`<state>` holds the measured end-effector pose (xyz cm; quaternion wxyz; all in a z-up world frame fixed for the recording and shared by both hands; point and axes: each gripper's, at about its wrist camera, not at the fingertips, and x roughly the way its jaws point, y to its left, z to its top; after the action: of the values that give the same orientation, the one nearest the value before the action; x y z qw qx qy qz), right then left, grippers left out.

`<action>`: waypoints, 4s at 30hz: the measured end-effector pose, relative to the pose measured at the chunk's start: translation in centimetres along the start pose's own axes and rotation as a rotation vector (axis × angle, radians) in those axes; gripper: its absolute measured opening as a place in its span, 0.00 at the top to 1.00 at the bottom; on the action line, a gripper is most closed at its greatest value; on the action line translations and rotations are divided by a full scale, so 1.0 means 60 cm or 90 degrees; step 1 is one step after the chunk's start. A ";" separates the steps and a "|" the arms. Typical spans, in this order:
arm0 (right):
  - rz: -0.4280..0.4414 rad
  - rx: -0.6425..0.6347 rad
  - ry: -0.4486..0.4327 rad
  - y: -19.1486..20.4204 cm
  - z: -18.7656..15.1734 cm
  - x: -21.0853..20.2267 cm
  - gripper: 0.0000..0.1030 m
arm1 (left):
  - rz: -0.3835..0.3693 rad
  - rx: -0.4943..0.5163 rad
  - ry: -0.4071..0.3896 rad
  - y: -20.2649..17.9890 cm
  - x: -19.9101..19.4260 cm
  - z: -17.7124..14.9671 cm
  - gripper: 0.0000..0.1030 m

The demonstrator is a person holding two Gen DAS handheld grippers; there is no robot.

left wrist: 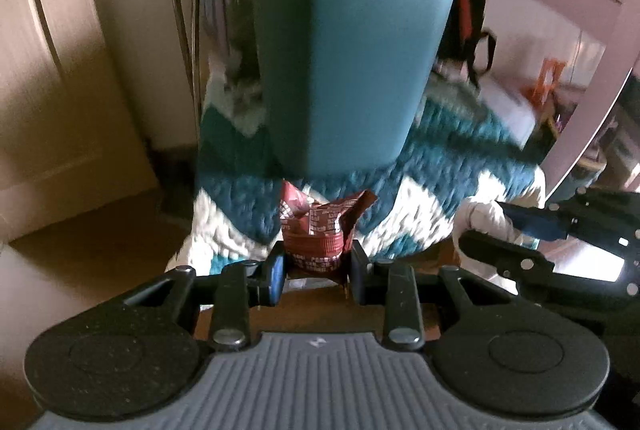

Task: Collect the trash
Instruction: 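Carry wrapper and white bag up over the teal wastebasket with both tools, then open both tools to drop wrapper and white bag into the wastebasket, then lower left tool toward red foam net while right tool lowers toward clear plastic bag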

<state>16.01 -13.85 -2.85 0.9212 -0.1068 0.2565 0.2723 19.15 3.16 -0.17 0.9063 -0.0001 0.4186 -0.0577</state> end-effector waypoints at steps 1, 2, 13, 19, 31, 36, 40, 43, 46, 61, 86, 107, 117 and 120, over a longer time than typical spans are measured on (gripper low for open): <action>-0.002 -0.001 -0.013 -0.003 0.009 -0.013 0.78 | 0.001 -0.002 -0.013 -0.006 -0.014 0.008 0.70; -0.004 -0.003 -0.024 -0.006 0.017 -0.022 0.78 | 0.002 -0.003 -0.025 -0.011 -0.027 0.015 0.70; -0.031 -0.011 -0.142 -0.050 0.127 -0.123 0.78 | -0.001 -0.031 -0.136 -0.050 -0.128 0.100 0.70; -0.041 0.004 -0.192 -0.088 0.191 -0.146 0.78 | -0.014 -0.063 -0.177 -0.057 -0.158 0.163 0.70; -0.067 -0.002 -0.236 -0.153 0.306 -0.102 0.78 | 0.019 -0.081 -0.208 -0.059 -0.129 0.295 0.70; -0.074 0.013 -0.238 -0.182 0.345 -0.054 0.78 | 0.032 -0.091 -0.196 -0.051 -0.082 0.350 0.70; -0.077 0.033 -0.235 -0.209 0.370 -0.007 0.78 | 0.027 -0.097 -0.180 -0.046 -0.035 0.386 0.70; -0.078 0.064 -0.225 -0.236 0.384 0.035 0.78 | 0.024 -0.096 -0.165 -0.044 0.003 0.401 0.70; -0.066 0.101 -0.207 -0.261 0.385 0.073 0.77 | 0.021 -0.096 -0.143 -0.041 0.047 0.411 0.70; -0.035 0.144 -0.040 -0.284 0.328 0.199 0.68 | 0.005 -0.091 -0.031 -0.020 0.187 0.392 0.70; -0.011 0.170 -0.063 -0.258 0.297 0.033 0.44 | -0.005 -0.089 -0.067 -0.045 0.053 0.335 0.44; 0.034 0.061 -0.044 -0.103 0.215 -0.081 0.38 | -0.003 -0.059 -0.107 -0.015 -0.121 0.170 0.14; 0.091 0.037 0.054 -0.038 0.116 -0.024 0.37 | 0.012 -0.105 -0.061 0.050 -0.069 0.066 0.04; 0.111 0.035 0.110 -0.015 0.069 0.021 0.37 | 0.011 -0.124 -0.017 0.081 -0.023 0.028 0.04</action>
<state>19.12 -12.64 0.01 0.8710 -0.0821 0.3505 0.3342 20.04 8.03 1.71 0.9079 -0.0853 0.4103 -0.0085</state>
